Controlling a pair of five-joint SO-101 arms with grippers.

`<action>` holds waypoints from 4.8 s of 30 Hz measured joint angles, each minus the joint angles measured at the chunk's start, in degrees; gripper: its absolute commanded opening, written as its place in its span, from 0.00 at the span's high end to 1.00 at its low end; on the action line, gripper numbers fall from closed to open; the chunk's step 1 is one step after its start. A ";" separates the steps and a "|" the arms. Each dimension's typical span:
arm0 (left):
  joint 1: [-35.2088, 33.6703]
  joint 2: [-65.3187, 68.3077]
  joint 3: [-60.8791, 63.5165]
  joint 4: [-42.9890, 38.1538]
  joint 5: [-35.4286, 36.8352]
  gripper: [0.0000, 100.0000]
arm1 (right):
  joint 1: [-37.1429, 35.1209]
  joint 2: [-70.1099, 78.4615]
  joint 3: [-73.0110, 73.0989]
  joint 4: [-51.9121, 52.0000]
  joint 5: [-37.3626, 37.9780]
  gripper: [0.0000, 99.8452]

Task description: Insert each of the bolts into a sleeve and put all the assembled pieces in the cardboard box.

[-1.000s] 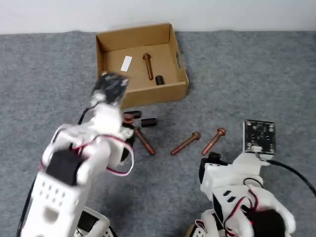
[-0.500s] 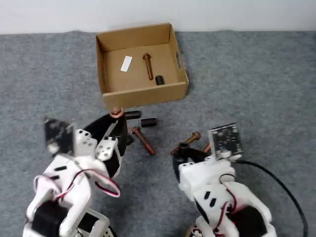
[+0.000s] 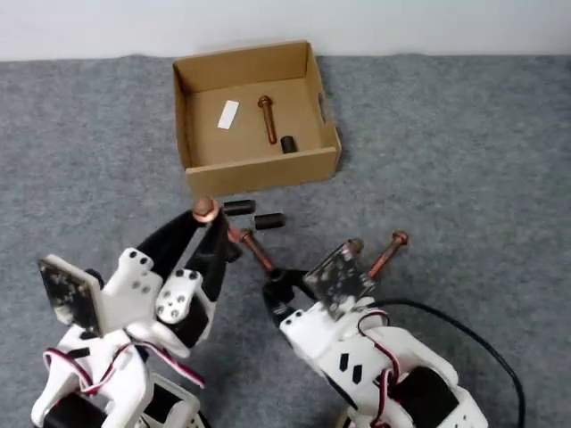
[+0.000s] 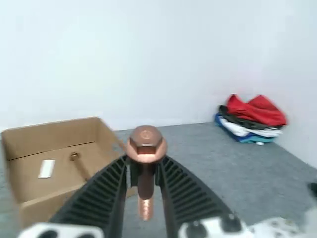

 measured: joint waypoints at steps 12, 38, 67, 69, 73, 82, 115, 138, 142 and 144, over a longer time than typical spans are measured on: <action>2.99 -0.18 0.18 1.67 4.84 1.00 | -0.35 0.00 1.76 -7.82 6.95 0.99; 6.07 -0.26 10.46 1.67 8.79 0.97 | -0.18 0.00 1.93 -10.99 10.46 0.99; -3.16 -0.26 4.31 6.33 -0.44 0.79 | -0.35 0.00 3.08 -10.99 10.55 0.99; -3.43 -0.26 3.96 6.33 -0.53 0.79 | -0.18 0.00 3.43 -10.99 10.55 0.99; -3.52 -0.26 1.93 6.42 -0.53 0.90 | -0.53 0.00 3.43 -10.99 10.55 0.99; -12.13 -0.35 2.20 6.42 -6.15 1.00 | 9.85 2.81 1.14 -8.44 -0.18 0.99; -31.30 -0.18 45.63 -10.46 -11.69 1.00 | 19.60 98.02 -78.59 -20.31 -6.33 0.99; -31.30 -0.18 45.63 -10.37 -7.47 1.00 | 19.96 115.69 -93.54 -13.45 2.99 0.99; -31.30 -0.18 45.63 -10.37 -7.12 1.00 | 19.96 114.46 -93.54 -6.15 2.99 0.99; -32.44 -0.18 45.63 -10.37 -7.12 1.00 | 19.96 112.79 -93.54 -2.73 2.99 0.99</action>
